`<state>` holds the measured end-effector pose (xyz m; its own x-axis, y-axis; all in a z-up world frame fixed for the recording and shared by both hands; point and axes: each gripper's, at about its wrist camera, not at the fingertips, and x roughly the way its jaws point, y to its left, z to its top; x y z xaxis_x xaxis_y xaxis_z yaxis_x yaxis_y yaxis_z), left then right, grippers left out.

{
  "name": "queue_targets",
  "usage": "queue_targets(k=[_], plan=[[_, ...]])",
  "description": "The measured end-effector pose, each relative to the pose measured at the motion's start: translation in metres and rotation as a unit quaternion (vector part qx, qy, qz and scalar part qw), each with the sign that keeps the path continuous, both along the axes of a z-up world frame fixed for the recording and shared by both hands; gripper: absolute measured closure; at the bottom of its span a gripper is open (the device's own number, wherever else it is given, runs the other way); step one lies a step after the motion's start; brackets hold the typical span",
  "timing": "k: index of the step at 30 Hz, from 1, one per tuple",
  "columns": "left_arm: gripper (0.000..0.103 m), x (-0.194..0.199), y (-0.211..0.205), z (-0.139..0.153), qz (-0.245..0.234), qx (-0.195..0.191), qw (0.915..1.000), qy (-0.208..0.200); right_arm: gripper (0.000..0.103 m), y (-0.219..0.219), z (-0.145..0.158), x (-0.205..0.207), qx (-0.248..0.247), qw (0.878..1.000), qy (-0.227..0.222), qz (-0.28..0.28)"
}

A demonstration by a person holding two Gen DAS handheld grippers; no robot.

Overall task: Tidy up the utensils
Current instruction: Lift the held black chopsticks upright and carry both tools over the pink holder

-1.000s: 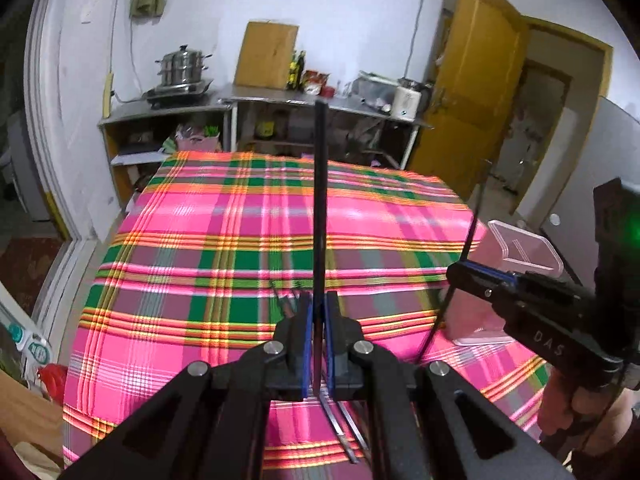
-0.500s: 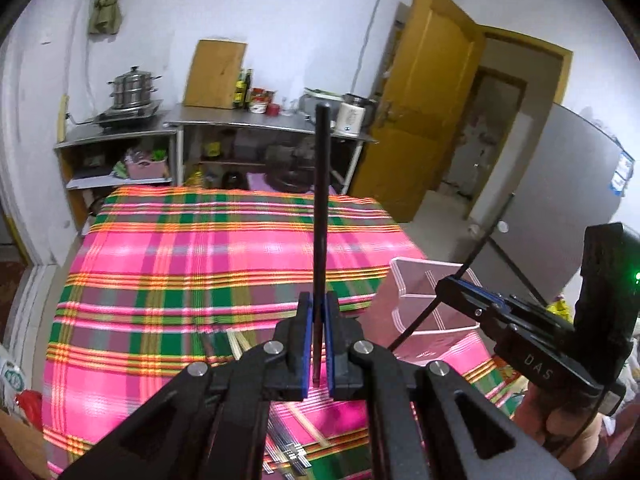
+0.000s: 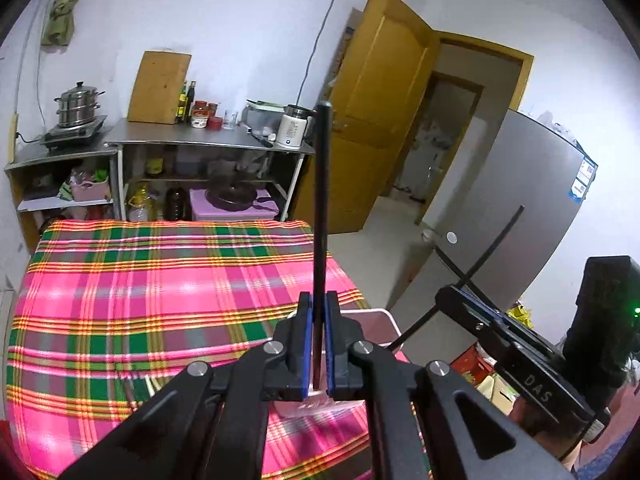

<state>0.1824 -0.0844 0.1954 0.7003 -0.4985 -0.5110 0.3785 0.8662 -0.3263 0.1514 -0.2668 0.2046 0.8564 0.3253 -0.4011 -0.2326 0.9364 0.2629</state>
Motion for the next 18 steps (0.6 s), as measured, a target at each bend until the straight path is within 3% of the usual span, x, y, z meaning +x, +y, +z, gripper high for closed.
queue_targets(k=[5,18], plan=[[0.097,0.016,-0.014,-0.015,-0.005,-0.003,0.9998,0.017,0.097,-0.011,-0.01,0.012,0.002,1.0,0.003,-0.019],[0.096,0.043,-0.022,-0.088,0.0,0.004,0.9965,0.084,0.097,-0.019,-0.08,0.046,0.001,0.996,0.085,-0.029]])
